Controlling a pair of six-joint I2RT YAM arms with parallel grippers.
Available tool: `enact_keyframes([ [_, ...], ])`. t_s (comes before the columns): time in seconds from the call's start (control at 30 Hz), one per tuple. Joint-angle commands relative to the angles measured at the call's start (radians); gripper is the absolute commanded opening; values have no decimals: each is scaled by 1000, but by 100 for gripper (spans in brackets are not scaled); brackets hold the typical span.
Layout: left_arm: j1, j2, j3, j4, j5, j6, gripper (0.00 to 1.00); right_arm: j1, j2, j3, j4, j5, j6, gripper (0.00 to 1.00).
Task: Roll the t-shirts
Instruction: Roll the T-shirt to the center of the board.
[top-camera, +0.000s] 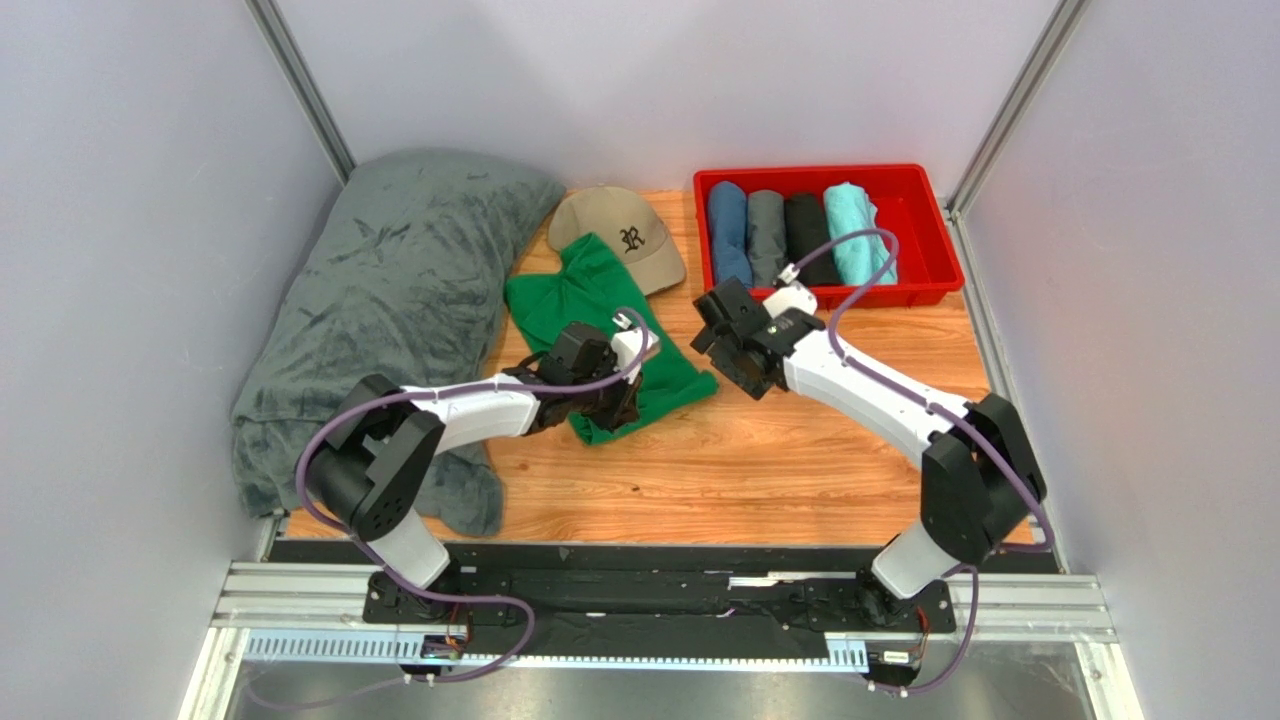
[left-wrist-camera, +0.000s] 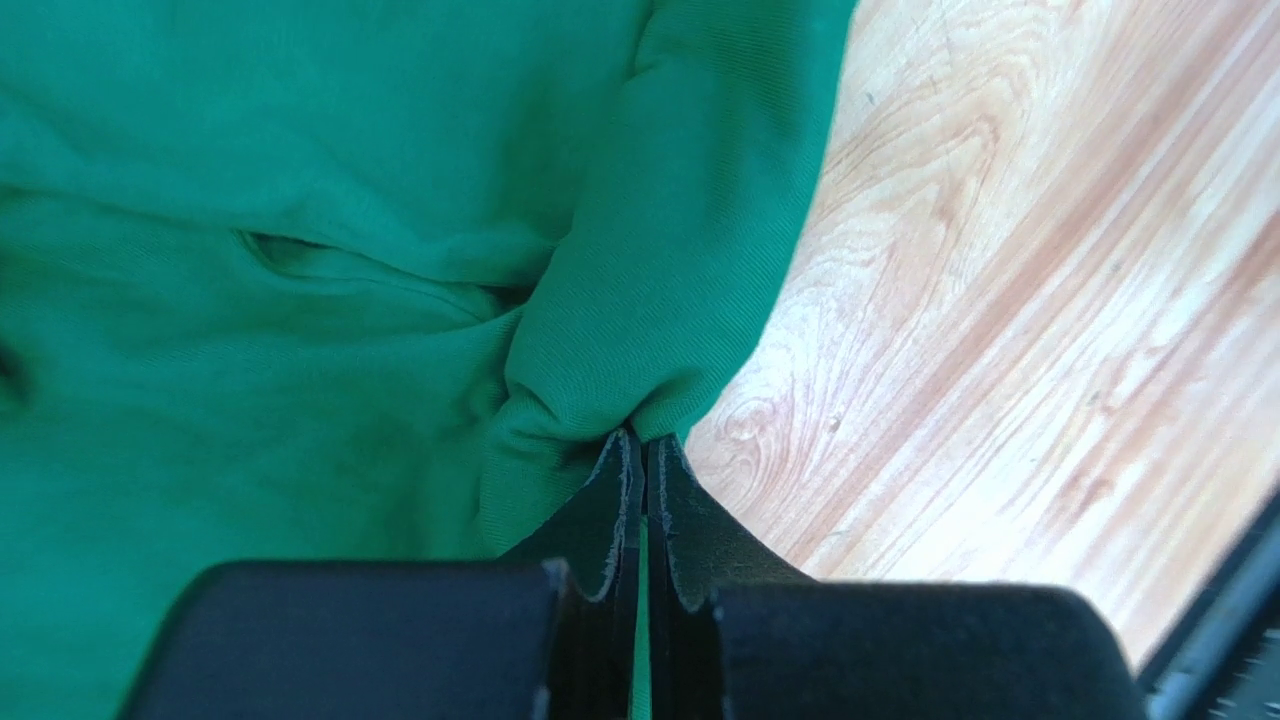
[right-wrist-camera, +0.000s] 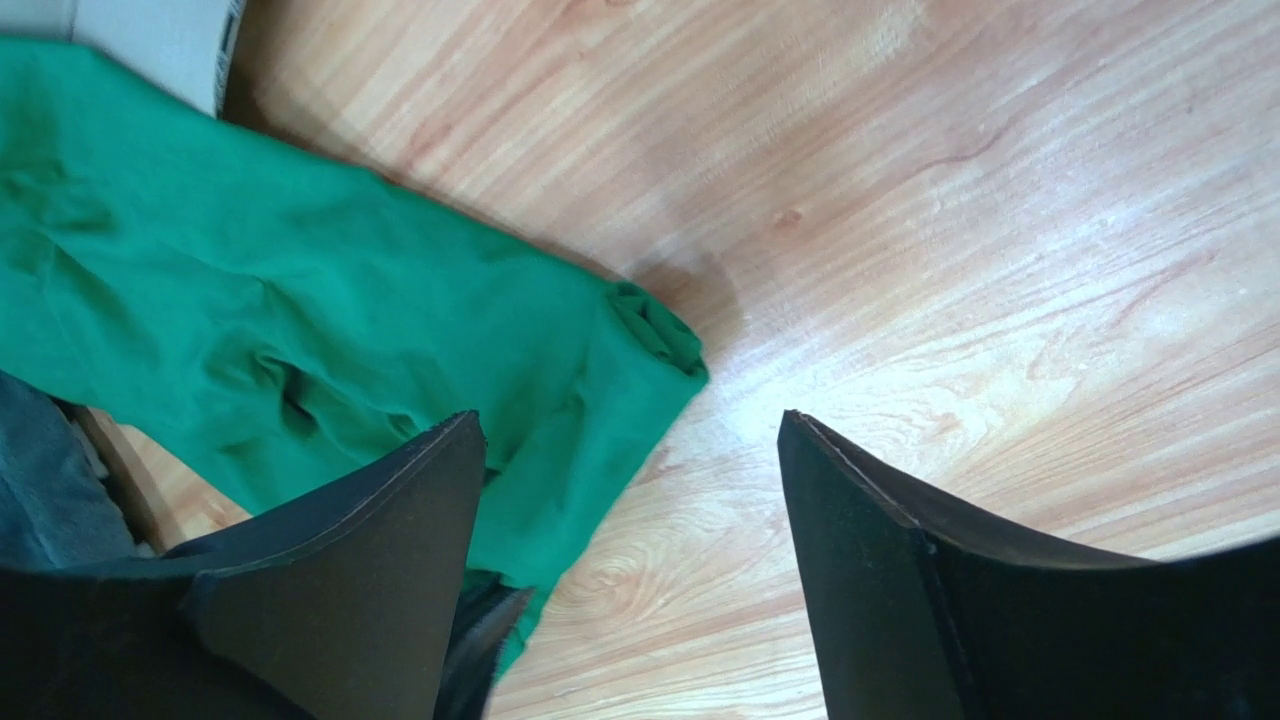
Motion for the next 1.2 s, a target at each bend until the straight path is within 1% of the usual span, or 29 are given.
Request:
enact_keyframes([
  [0.0,74,58,24,-98,152,-101,0,74,-62,-119,222,65,32,75],
  [0.13,118,77,44,-148,187,-153,0,143,-53,-194,271,125,57,72],
  [0.17,129,81,51,-156,193,-164,0,162,-52,-212,308,128,77,71],
  [0.23,152,97,61,-188,221,-189,0,175,-44,-247,340,139,97,67],
  [0.3,161,110,73,-207,238,-207,0,194,-39,-264,377,168,117,67],
  [0.33,170,112,73,-211,244,-213,0,202,-39,-271,391,182,121,65],
  [0.43,180,115,78,-219,244,-226,0,246,-50,-274,370,268,158,60],
  [0.5,184,123,84,-220,247,-236,0,275,-65,-290,371,312,175,60],
  [0.57,190,127,93,-228,252,-242,0,280,-76,-309,385,314,186,59],
  [0.63,192,132,101,-234,255,-250,0,280,-75,-335,403,305,200,53],
  [0.73,197,132,104,-240,258,-258,0,289,-79,-370,432,312,216,49],
  [0.93,201,115,105,-260,256,-275,0,294,-79,-409,520,323,191,48],
  [1.17,215,87,104,-277,267,-295,0,294,19,-329,552,320,124,48],
])
